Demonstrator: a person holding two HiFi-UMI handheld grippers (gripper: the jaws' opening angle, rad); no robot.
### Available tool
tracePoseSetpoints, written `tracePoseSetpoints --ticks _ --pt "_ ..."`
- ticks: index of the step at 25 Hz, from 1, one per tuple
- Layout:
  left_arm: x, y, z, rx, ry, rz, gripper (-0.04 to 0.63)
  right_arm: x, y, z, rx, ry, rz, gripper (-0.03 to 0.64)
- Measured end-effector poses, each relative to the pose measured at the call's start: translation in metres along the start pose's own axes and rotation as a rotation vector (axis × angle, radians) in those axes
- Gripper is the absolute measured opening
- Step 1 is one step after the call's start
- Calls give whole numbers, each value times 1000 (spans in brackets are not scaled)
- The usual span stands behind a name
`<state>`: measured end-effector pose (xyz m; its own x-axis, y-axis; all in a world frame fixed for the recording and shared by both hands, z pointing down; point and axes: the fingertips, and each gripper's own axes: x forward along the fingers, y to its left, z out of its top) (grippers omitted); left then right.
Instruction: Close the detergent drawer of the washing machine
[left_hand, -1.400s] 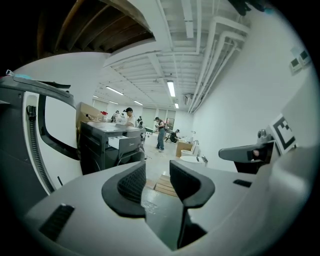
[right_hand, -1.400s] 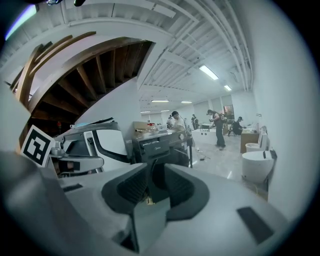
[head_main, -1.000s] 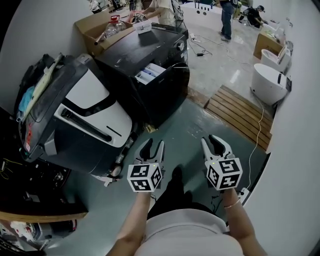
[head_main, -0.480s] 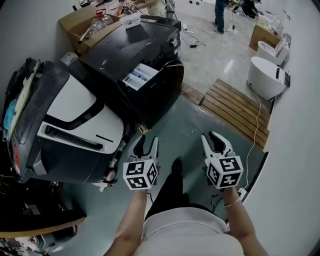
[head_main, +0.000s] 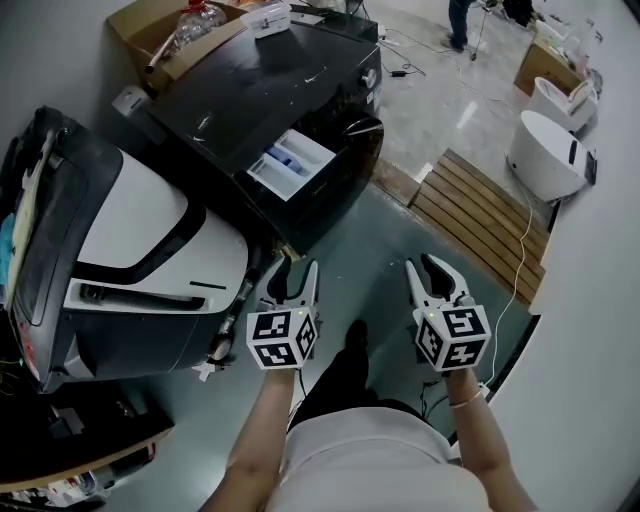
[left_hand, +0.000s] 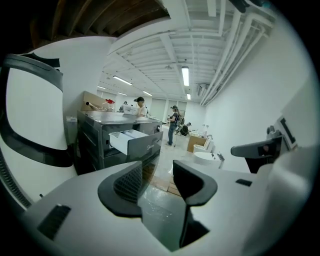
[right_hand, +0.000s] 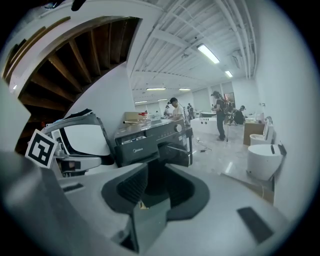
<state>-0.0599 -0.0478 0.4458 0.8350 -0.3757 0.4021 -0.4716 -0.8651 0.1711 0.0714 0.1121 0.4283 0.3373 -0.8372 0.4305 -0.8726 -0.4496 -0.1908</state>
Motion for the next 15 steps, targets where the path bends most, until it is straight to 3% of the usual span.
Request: tracePoseSetpoints --ticks 15 --pt "62 45 9 -37 51 9 176 87 3 44 -33 25 22 91"
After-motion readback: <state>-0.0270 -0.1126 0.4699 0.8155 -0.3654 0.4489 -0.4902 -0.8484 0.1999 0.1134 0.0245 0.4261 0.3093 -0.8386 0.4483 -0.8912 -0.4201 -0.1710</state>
